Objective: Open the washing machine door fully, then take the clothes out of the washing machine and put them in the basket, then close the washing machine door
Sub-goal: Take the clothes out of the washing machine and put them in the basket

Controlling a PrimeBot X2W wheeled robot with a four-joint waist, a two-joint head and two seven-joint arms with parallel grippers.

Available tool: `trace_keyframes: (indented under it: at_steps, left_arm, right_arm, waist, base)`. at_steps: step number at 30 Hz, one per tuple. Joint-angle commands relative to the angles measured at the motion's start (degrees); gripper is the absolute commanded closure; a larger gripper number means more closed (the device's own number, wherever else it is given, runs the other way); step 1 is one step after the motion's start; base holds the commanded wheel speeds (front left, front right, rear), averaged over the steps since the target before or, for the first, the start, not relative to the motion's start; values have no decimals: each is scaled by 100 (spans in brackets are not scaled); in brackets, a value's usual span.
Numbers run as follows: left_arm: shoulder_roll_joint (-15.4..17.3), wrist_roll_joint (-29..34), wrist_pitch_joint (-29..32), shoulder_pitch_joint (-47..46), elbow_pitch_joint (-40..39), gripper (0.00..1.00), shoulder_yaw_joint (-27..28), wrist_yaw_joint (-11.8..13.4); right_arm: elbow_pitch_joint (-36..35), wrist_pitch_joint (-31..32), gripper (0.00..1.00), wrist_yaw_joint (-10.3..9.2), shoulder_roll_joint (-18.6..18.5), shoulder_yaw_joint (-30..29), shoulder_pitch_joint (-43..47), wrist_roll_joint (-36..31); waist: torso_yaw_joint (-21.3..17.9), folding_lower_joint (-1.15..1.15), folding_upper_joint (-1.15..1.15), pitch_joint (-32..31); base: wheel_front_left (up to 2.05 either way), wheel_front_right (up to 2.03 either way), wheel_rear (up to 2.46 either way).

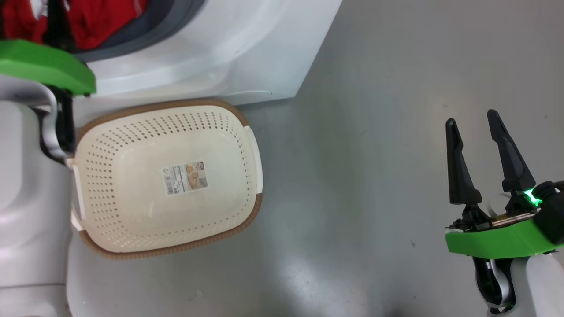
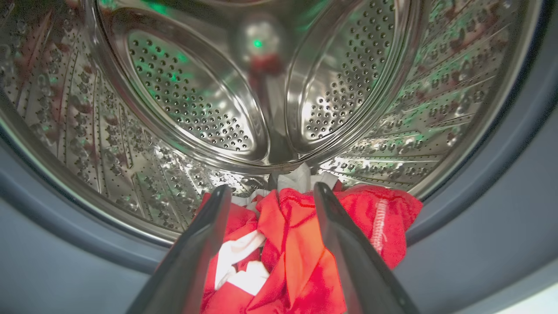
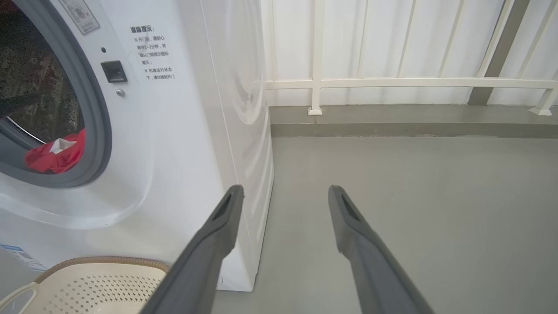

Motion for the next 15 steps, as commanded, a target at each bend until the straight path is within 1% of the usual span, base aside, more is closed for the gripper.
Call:
trace_keyframes:
  at_steps: [1, 5, 10, 15]
  left_arm:
    - [301, 30, 43, -126, -19, 0, 107, 58]
    - [385, -18, 183, -350, 411, 0, 123, 63]
    - [553, 122, 453, -610, 985, 0, 29, 256]
    - [690, 111, 651, -886, 1451, 0, 30, 335]
  right_arm:
    - [-127, -35, 0, 28, -64, 155, -65, 5]
    - [-87, -35, 0, 28, -64, 195, -76, 17]
    - [-70, -35, 0, 28, -64, 225, -80, 12]
    - [-56, -35, 0, 28, -64, 259, -87, 21]
  waist:
    - [-62, 0, 0, 133]
    - [-117, 0, 0, 133]
    - [-172, 0, 0, 112]
    - [-263, 0, 0, 139]
  base:
    - [0, 0, 0]
    - [0, 0, 0]
    - [0, 0, 0]
    - [0, 0, 0]
